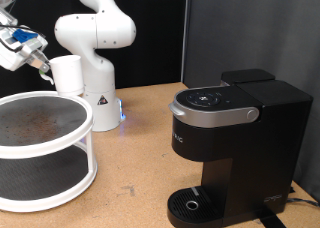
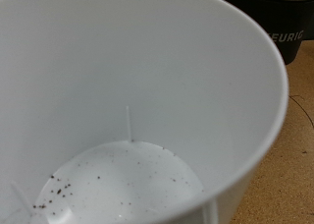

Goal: Make a cup of coffee with the keurig machine

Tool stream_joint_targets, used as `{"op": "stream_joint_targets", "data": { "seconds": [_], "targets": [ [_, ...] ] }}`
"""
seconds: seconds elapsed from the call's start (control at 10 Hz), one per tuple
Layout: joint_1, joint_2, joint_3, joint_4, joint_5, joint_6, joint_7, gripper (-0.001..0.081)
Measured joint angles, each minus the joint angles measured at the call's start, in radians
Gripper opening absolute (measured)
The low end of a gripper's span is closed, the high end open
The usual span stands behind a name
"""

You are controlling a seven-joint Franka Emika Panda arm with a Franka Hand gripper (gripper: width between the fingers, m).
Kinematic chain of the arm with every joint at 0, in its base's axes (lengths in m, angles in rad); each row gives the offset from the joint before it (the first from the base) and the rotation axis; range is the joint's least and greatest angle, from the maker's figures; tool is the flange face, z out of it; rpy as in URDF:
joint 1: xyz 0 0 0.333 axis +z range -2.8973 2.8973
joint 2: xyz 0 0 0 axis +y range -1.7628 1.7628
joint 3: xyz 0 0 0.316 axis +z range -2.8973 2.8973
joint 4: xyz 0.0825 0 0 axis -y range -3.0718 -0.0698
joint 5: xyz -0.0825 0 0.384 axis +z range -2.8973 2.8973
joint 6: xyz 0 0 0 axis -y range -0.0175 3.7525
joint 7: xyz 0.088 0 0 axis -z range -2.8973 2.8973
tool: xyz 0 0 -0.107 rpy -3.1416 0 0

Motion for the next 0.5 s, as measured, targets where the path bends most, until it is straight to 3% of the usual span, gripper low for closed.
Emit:
{"op": "stream_joint_targets", "data": {
  "seconds": [0.3,0.5],
  "targets": [
    [0.004,0.009,0.009,-0.017,0.01,0.004,0.044,0.0072],
    [0.027,0.016,0.057,-0.051,0.067,0.087,0.117,0.0072]
  ]
}}
